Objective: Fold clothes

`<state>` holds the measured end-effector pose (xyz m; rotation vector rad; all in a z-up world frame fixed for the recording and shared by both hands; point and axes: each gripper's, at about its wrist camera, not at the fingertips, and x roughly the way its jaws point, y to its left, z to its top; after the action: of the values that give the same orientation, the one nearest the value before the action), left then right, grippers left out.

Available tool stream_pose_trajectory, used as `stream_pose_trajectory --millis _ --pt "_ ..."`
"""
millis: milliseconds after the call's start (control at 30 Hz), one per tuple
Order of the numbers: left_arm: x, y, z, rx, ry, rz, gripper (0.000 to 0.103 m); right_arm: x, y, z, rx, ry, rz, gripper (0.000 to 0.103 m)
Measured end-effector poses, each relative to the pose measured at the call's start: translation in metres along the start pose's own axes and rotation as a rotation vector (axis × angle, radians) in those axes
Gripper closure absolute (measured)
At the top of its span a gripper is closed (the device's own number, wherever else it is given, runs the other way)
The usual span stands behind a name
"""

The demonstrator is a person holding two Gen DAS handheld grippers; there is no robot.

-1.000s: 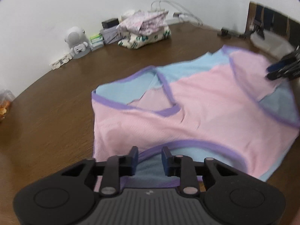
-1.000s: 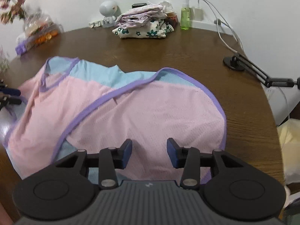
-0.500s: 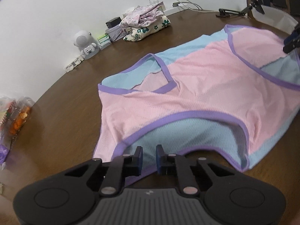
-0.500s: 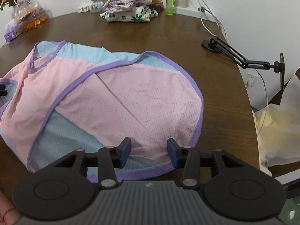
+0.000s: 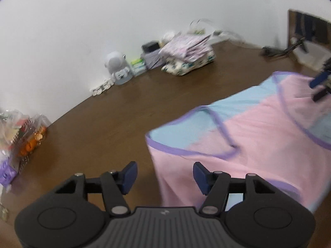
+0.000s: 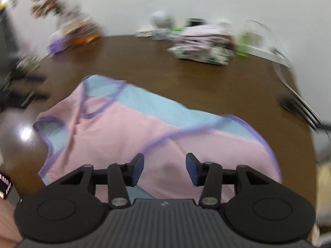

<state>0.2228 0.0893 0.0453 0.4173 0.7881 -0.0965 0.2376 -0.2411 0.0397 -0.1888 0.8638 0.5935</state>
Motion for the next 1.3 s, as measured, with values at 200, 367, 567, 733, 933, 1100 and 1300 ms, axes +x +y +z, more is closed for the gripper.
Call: stream_pose_trajectory --millis 200,367,567,733,933,1100,1300 --pt "0.092 0.042 0.040 -0.109 0.181 -0.082 0.053 0.044 0.033 0.030 -0.092 0.031 -0.001 0.055" --pt "0.124 0.078 0.046 -0.269 0.247 -0.197 0.059 0.047 0.001 0.016 0.013 0.045 -0.029 0.055" --pt "0.133 0.095 0.050 -0.358 0.274 -0.187 0.069 0.048 -0.030 0.002 0.105 0.049 -0.048 0.054" --pt "0.134 0.094 0.056 -0.369 0.289 -0.169 0.080 0.045 -0.037 -0.007 0.114 0.037 -0.039 0.053" --pt "0.146 0.076 0.063 -0.318 0.346 -0.170 0.084 0.042 -0.045 -0.017 0.125 0.023 -0.027 0.051" --pt "0.146 0.053 0.071 -0.213 0.327 -0.081 0.100 0.040 -0.049 -0.024 0.119 0.010 -0.020 0.045" --pt "0.130 0.017 0.083 0.027 0.157 0.295 0.101 0.042 -0.035 -0.027 0.019 0.013 -0.060 0.043"
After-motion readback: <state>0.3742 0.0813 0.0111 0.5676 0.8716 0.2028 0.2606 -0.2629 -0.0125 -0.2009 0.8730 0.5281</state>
